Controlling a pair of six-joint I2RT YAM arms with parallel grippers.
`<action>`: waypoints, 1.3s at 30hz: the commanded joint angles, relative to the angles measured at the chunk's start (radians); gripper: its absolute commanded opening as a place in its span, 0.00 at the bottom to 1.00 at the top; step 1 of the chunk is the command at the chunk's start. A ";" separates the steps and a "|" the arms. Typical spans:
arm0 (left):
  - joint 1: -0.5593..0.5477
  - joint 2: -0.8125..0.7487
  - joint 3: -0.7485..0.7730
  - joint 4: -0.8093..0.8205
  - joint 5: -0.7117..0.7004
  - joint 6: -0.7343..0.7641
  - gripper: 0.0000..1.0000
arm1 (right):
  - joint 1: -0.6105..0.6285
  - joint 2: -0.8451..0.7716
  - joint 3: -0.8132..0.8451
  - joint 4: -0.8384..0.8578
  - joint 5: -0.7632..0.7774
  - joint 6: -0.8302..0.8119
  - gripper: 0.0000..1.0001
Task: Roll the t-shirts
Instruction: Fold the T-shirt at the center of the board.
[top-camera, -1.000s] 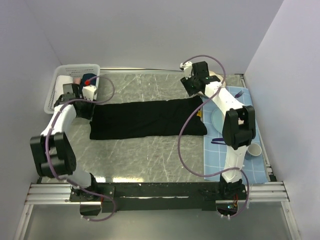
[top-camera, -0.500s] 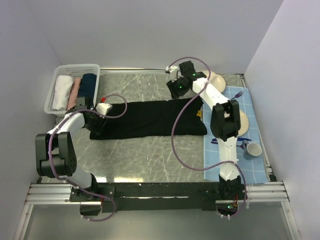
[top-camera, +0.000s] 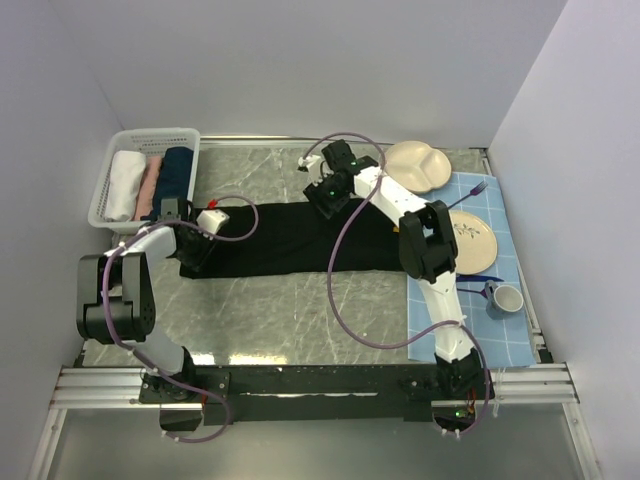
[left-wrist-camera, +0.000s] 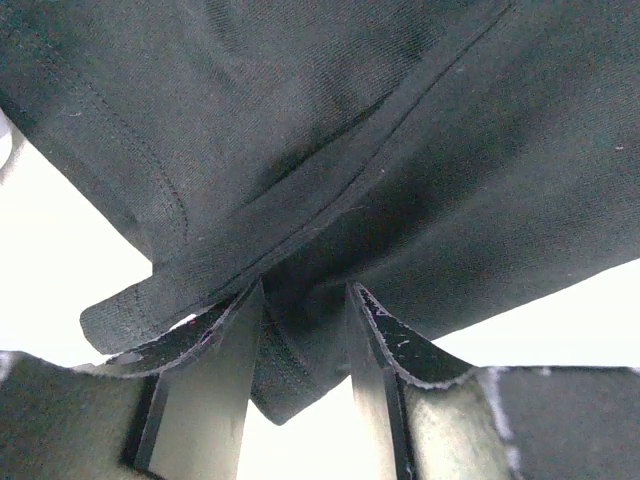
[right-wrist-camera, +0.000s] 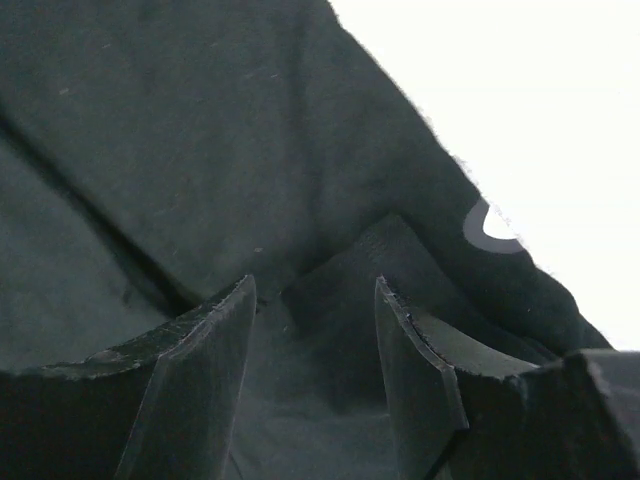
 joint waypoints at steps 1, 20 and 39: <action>-0.004 0.008 -0.060 0.006 -0.026 0.006 0.44 | -0.004 0.030 0.050 0.055 0.095 0.062 0.58; -0.004 -0.021 -0.083 0.003 -0.003 -0.013 0.43 | 0.013 0.054 0.189 0.009 0.116 0.170 0.15; -0.004 -0.364 0.138 -0.340 0.198 0.336 0.77 | -0.012 -0.149 0.062 0.118 0.108 0.262 0.54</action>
